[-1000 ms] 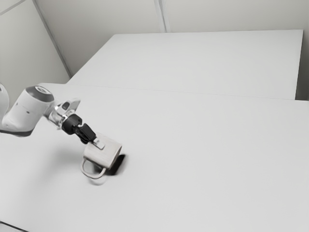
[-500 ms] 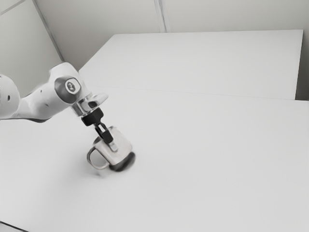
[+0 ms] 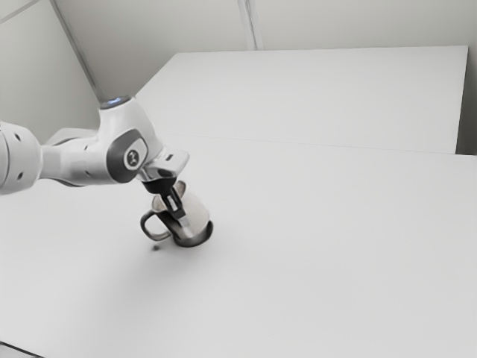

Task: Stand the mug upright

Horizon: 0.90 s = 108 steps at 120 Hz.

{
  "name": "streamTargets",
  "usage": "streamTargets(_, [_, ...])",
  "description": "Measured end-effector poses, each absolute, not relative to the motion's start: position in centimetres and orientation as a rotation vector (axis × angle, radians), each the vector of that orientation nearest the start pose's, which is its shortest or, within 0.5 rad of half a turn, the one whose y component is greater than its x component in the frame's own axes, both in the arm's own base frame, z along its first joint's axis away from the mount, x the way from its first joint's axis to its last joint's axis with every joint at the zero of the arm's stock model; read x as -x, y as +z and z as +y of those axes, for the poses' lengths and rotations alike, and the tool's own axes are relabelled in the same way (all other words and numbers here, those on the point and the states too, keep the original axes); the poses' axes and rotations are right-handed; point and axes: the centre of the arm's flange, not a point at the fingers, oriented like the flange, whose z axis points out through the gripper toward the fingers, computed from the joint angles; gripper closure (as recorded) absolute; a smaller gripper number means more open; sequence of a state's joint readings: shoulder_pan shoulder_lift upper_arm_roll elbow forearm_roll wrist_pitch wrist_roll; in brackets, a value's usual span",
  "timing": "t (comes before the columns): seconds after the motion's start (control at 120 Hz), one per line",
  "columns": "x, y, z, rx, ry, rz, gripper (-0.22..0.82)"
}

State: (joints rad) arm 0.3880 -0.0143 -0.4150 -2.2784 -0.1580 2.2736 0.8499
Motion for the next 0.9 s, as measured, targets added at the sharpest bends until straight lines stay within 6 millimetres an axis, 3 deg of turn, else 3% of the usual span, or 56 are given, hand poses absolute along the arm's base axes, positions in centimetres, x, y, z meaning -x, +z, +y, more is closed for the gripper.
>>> streamTargets(0.192, [-51.2, 35.4, -3.4, 2.955, -0.084, 1.261, 0.75])
streamTargets(0.375, [-51.2, 35.5, -4.6, 2.939, -0.095, 1.28, 0.36])
streamTargets(0.533, [-51.2, 35.7, -5.1, 2.934, -0.101, 1.282, 0.17])
streamTargets(0.7, [-51.2, 36.3, -4.6, 2.939, -0.111, 1.252, 0.08])
streamTargets(0.9, [-51.1, 39.9, -2.3, 2.989, -0.116, 1.054, 0.03])
